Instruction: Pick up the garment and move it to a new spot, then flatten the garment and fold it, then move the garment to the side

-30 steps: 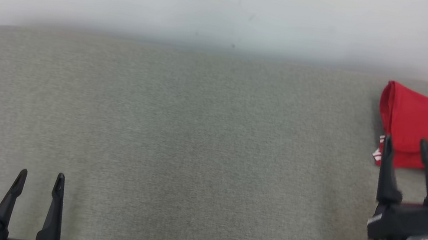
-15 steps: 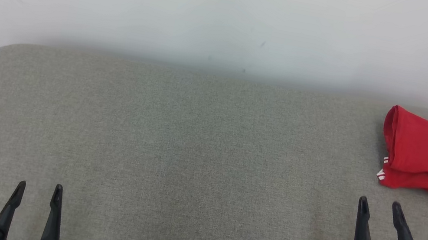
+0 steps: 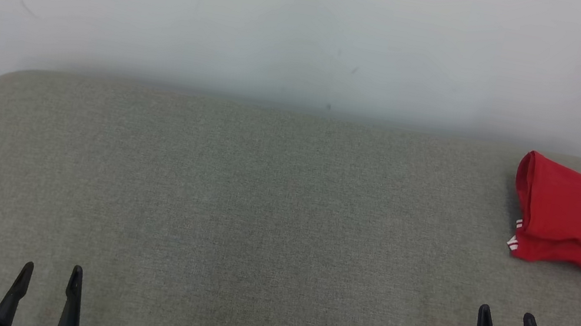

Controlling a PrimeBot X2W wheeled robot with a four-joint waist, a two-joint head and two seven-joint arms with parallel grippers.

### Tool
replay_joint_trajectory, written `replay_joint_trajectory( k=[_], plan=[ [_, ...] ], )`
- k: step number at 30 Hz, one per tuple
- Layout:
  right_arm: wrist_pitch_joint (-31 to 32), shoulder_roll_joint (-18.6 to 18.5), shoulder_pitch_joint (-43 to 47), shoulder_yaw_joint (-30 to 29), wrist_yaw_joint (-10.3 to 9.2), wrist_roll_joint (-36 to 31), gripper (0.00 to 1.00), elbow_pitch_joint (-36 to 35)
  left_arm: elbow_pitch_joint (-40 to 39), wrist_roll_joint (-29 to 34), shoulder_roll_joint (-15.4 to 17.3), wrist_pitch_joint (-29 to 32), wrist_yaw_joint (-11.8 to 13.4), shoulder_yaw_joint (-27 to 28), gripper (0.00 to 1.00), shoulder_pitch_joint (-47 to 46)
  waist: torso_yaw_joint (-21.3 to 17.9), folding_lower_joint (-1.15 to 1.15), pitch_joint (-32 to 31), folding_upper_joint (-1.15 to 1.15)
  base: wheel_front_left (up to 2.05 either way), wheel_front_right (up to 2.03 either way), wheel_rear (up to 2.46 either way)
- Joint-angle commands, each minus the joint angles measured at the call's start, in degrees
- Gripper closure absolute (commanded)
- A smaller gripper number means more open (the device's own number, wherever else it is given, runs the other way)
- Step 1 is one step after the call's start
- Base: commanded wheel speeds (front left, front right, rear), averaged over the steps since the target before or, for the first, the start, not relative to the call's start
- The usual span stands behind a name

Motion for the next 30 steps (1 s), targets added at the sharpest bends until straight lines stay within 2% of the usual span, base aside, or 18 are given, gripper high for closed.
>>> replay_joint_trajectory(
  k=[1,18,19,24,30],
  plan=[
    [0.17,0.17,0.84,0.07,-0.03,-0.16,0.00,-0.49,0.36,-0.39,-0.04,-0.16,-0.27,0.21,0.00,0.73,0.08,0.00,-0.22,0.00,0.00,0.00,0.00],
    [0.46,0.27,1.53,0.56,-0.03,0.06,0.00,-0.21,2.11,1.05,-0.28,-0.16,-0.04,0.36,0.00,0.16,0.69,0.00,-0.97,0.00,0.00,0.00,0.00],
    [0.45,0.17,0.99,0.54,0.00,0.05,1.00,-0.22,2.06,0.77,-0.19,0.02,-0.21,0.20,1.00,0.00,0.69,0.00,-0.97,0.00,0.00,0.00,0.00],
    [0.56,0.25,1.65,0.68,0.00,0.86,1.00,2.21,4.50,-0.03,-0.87,0.59,-0.21,0.10,1.00,0.36,0.69,0.00,-0.96,0.00,0.00,0.00,0.00],
    [1.53,-0.03,0.60,0.57,0.00,7.73,1.00,2.90,4.85,-6.49,-1.27,2.56,-0.47,0.86,1.00,-0.72,0.58,0.00,-0.83,0.00,0.00,0.00,0.00]
  ],
)
